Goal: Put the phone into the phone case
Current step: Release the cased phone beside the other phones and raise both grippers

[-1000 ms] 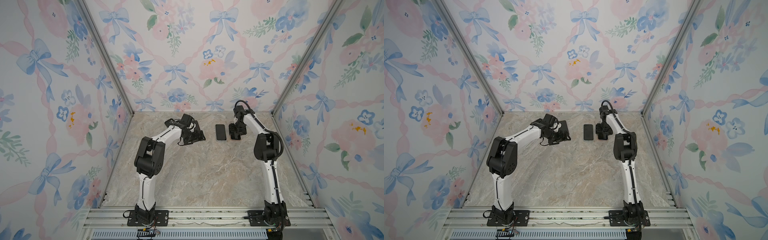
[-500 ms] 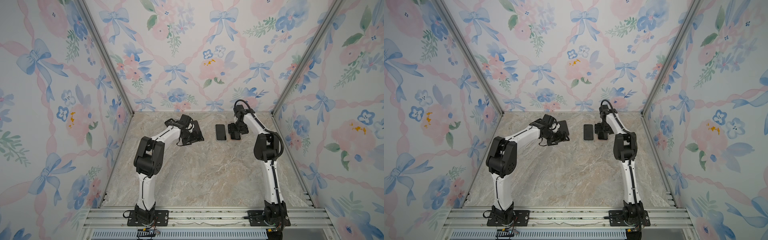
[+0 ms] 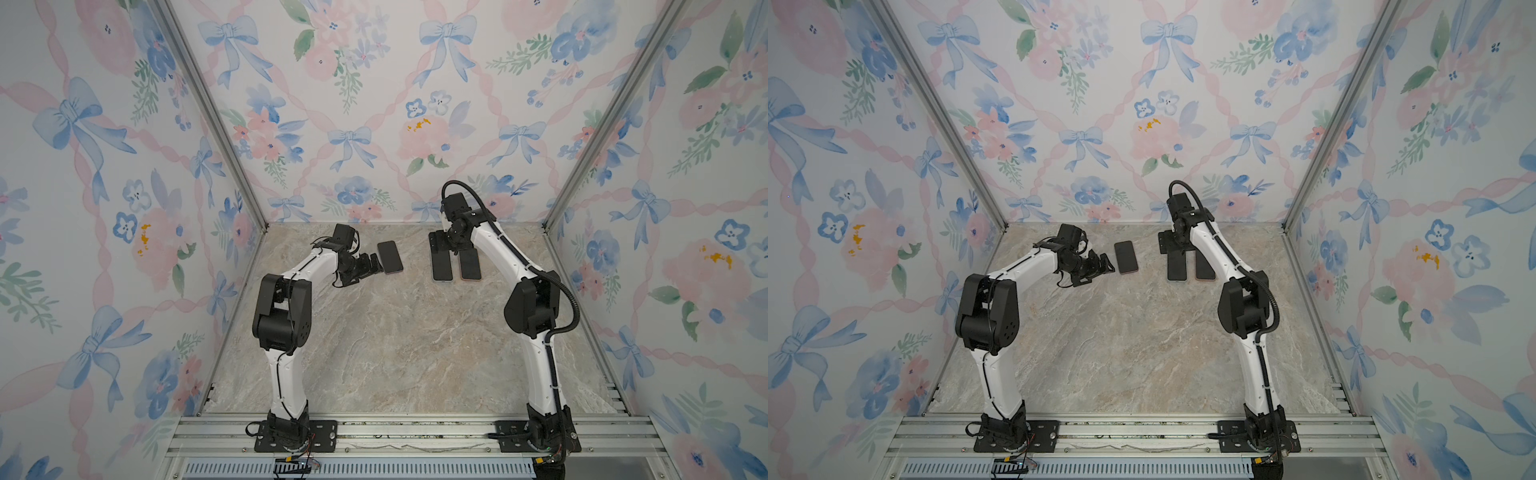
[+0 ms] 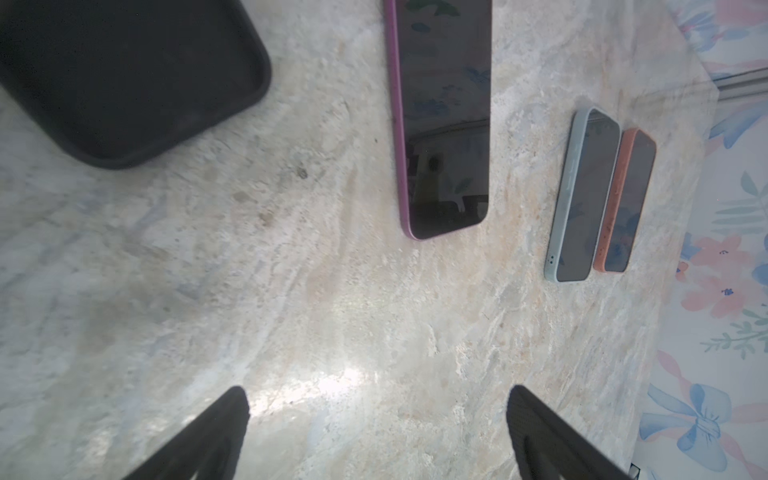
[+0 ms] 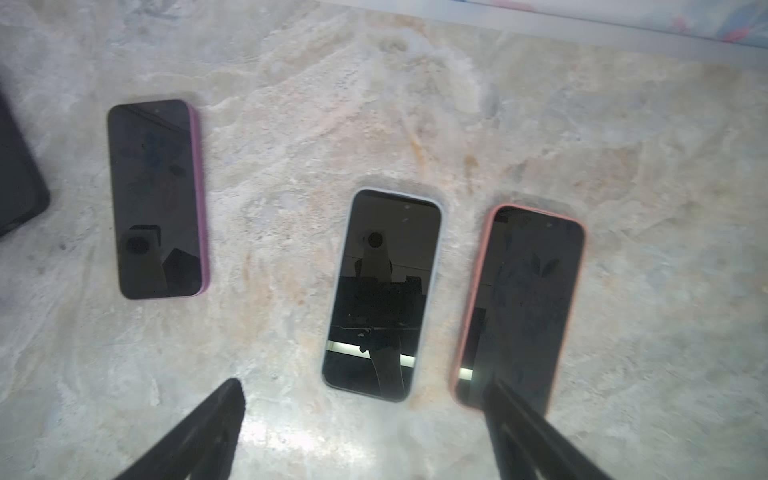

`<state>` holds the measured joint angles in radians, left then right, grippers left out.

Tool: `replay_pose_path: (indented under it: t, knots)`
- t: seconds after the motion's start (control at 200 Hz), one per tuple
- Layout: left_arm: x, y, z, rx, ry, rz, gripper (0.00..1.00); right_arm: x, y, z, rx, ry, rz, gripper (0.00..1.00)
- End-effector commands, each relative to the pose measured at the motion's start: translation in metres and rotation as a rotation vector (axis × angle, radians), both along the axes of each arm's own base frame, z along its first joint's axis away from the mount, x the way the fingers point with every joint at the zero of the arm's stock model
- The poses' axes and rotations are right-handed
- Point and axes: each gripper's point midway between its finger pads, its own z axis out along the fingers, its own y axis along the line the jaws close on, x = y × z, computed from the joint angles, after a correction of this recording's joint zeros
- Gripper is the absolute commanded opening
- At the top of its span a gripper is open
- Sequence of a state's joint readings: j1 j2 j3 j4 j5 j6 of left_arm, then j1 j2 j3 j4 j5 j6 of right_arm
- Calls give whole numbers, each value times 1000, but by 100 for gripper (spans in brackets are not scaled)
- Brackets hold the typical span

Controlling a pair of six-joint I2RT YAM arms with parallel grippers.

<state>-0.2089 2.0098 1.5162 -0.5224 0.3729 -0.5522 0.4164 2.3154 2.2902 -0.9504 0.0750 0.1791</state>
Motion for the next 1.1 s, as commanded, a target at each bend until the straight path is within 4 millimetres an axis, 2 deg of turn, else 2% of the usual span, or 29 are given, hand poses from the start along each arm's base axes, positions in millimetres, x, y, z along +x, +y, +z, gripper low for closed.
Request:
replay_pose_path:
  t: [0.0,0.15,0.29,0.35,0.58,0.825,1.095]
  knots:
    - [-1,18,4,18,-8,20,98,-2,34,-10,43,-5,49,92]
    - [12,56,1,45,-9,109,98,-5,77,-19,56,-37,144,92]
    - [23,92,-11,80,12,186,88,-1,99,-36,37,-33,179,95]
    - [27,100,-17,86,26,200,87,-1,109,-45,42,-29,190,97]
    - [38,103,-23,78,32,214,86,5,128,-78,56,-20,198,100]
    - [35,100,-30,66,53,207,86,3,154,-96,74,-37,228,97]
    - [31,103,-31,63,57,204,88,-2,155,-126,17,-12,202,98]
